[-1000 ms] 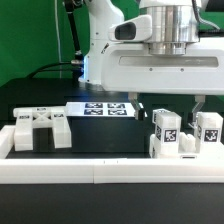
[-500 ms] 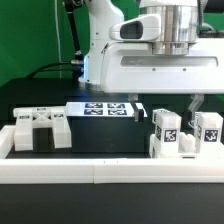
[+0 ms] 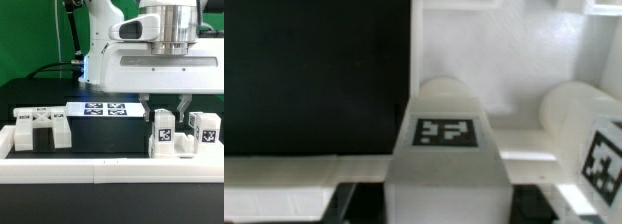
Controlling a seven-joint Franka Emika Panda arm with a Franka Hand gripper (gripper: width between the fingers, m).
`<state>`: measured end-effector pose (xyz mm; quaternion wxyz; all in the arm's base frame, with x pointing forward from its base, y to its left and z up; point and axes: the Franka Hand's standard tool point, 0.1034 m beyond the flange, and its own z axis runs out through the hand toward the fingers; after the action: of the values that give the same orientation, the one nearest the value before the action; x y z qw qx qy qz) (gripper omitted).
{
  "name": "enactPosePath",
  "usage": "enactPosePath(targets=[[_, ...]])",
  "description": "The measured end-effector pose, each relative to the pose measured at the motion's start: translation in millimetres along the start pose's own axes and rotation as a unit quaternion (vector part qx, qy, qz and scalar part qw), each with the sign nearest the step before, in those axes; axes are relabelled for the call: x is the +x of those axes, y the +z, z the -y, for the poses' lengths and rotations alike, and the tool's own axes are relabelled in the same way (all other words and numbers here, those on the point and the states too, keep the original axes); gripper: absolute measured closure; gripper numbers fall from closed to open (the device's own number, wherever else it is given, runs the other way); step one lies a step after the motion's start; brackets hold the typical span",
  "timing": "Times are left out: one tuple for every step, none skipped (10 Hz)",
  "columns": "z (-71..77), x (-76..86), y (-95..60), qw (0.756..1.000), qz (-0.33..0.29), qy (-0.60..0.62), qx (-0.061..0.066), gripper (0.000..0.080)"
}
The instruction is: Assemble chair
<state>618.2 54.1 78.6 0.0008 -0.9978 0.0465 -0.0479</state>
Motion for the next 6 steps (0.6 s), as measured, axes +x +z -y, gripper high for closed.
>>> enactPosePath(targets=[[0.0, 0.0, 0.0, 0.999, 0.000, 0.038, 0.000, 0.0509], [-0.1, 0.1, -0.2, 0.997, 0.000, 0.071, 0.001, 0.0509], [-1.1, 0.1, -0.3, 0.993, 0.001, 0.120, 0.001, 0.0509], [-1.0, 0.0, -0.2, 0.988, 0.001, 0.157, 0.001, 0.0509], [-0.3, -0.1, -0.2, 0.978, 0.001, 0.211, 0.001, 0.0509], [1.1, -0.4, -0.2, 0.968, 0.001, 0.252, 0.001, 0.0509]])
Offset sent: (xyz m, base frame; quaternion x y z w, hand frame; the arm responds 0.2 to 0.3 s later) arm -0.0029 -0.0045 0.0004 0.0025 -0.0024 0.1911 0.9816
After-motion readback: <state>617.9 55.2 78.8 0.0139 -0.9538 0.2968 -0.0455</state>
